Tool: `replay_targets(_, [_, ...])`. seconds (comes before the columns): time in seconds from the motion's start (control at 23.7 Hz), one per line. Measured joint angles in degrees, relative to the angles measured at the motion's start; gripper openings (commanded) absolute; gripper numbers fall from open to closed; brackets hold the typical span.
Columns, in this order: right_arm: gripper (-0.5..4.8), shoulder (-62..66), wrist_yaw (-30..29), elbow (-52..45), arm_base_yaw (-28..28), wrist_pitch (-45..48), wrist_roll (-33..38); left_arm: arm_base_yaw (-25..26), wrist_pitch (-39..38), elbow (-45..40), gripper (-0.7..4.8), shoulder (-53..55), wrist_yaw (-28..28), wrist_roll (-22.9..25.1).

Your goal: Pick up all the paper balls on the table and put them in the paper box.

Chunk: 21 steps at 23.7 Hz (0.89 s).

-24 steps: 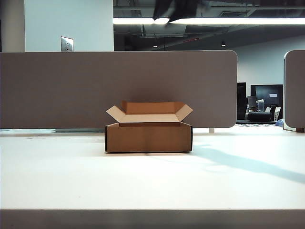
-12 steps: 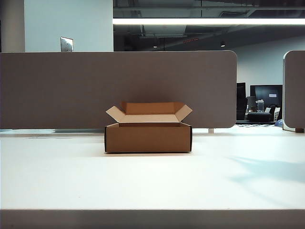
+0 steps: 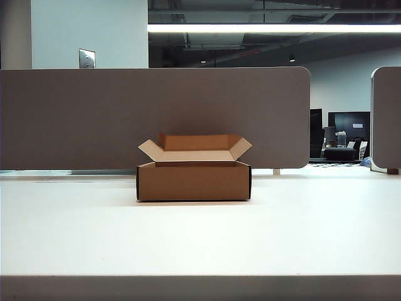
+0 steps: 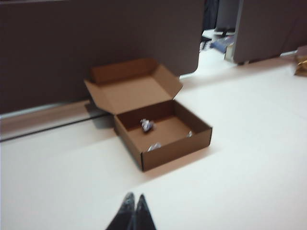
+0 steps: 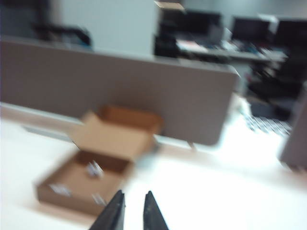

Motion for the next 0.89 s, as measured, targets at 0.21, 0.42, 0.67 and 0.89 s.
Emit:
replay_targets(0.21, [0.11,-7.76,2.97,-10.64,0.02,-0.31,-0.09,0.04,6.23,-8.31,-0.05,0.44,-7.80,-4.26])
replay_targets(0.42, [0.08,-12.20,0.83,-25.86,0.04,11.17,0.02,0.04,22.67,-21.59,-0.05,0.39,-5.57,-4.66])
replay_targets(0.67, [0.08,-12.07,-2.54,-41.83,0.04,29.14,0.00,0.04,31.71,-31.89,-0.05,0.42,-3.89,-2.56])
replay_targets(0.89, [-0.02,-12.13,-3.13,-48.59,0.00,32.74,0.02,0.04,35.69,-35.26,-0.05,0.42,-1.64,-1.42])
